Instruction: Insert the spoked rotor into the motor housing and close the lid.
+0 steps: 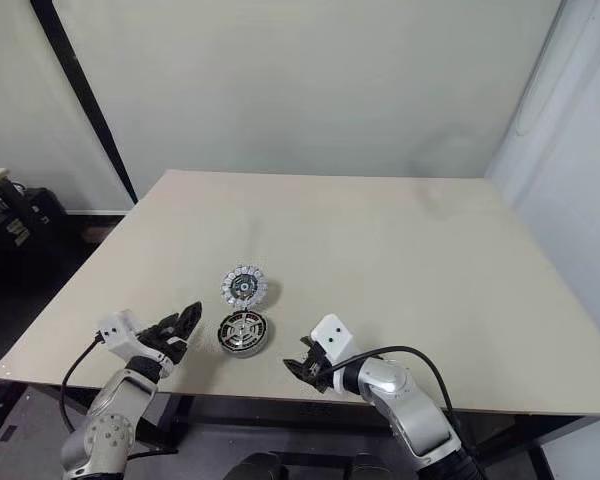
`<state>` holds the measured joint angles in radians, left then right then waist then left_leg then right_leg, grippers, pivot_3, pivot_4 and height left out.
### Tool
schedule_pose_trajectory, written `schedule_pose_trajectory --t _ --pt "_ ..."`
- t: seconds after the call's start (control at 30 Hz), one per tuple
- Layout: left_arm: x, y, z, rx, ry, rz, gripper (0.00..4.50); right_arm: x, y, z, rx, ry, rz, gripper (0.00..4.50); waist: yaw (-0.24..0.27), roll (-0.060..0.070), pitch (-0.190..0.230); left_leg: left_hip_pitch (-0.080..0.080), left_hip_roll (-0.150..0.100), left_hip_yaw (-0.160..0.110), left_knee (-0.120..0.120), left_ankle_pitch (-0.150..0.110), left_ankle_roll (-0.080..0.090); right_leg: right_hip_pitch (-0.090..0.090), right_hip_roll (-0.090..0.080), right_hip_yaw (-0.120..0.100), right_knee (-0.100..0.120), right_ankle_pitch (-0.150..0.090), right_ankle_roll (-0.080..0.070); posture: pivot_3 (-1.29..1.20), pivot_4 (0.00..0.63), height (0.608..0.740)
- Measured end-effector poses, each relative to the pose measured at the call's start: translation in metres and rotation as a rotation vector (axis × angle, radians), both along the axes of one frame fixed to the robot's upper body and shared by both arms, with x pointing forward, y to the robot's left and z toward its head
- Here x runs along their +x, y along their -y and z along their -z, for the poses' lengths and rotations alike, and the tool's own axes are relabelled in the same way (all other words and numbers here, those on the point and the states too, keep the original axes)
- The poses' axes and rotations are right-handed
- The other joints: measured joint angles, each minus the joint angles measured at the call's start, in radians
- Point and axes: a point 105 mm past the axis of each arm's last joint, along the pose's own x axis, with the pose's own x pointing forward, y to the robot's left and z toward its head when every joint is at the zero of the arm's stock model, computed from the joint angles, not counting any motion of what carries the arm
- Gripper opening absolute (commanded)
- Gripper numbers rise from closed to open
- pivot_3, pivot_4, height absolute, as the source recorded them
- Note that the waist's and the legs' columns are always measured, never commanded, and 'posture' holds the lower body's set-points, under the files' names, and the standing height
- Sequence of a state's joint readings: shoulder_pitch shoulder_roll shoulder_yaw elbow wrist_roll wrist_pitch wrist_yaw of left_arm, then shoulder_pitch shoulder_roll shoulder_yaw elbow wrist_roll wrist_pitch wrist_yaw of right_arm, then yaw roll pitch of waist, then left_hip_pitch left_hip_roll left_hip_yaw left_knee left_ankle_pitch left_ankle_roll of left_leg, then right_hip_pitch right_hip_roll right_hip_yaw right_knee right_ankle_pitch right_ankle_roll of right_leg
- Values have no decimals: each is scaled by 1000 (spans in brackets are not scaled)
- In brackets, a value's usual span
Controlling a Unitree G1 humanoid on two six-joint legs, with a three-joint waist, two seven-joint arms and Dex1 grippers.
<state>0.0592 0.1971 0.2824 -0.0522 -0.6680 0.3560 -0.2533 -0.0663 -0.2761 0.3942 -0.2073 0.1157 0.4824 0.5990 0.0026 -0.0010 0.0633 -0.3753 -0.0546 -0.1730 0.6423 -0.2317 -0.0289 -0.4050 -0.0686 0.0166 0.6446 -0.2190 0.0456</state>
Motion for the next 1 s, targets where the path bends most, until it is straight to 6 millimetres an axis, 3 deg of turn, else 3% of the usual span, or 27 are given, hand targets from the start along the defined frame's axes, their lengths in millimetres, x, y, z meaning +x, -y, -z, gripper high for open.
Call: schedule_pose_trajectory --t 0.23,0.3,0.57,0.73,1.0 --pt "6 -8 16 213 -109 -24 734 1 6 2 -10 -2 24 28 0 0 0 0 0 0 0 0 0 0 0 0 1 0 0 0 0 740" --pt "10 -11 24 322 -152 -8 24 1 8 2 -16 -1 33 0 1 0 0 0 0 0 -1 0 0 0 0 0 1 0 0 0 0 740" --pt "32 16 41 422 -193 138 24 1 13 2 -27 10 57 0 0 0 0 0 0 0 0 0 0 0 0 0 1 1 1 0 0 740" --pt "29 29 56 442 -233 226 24 2 19 3 -38 12 82 0 -1 0 0 0 0 0 -1 0 1 -1 0 0 1 2 3 0 0 740" --pt "28 50 59 448 -222 323 24 6 29 1 -50 30 135 0 14 3 -2 0 -3 -1 1 1 1 1 -2 0 0 2 3 0 0 740"
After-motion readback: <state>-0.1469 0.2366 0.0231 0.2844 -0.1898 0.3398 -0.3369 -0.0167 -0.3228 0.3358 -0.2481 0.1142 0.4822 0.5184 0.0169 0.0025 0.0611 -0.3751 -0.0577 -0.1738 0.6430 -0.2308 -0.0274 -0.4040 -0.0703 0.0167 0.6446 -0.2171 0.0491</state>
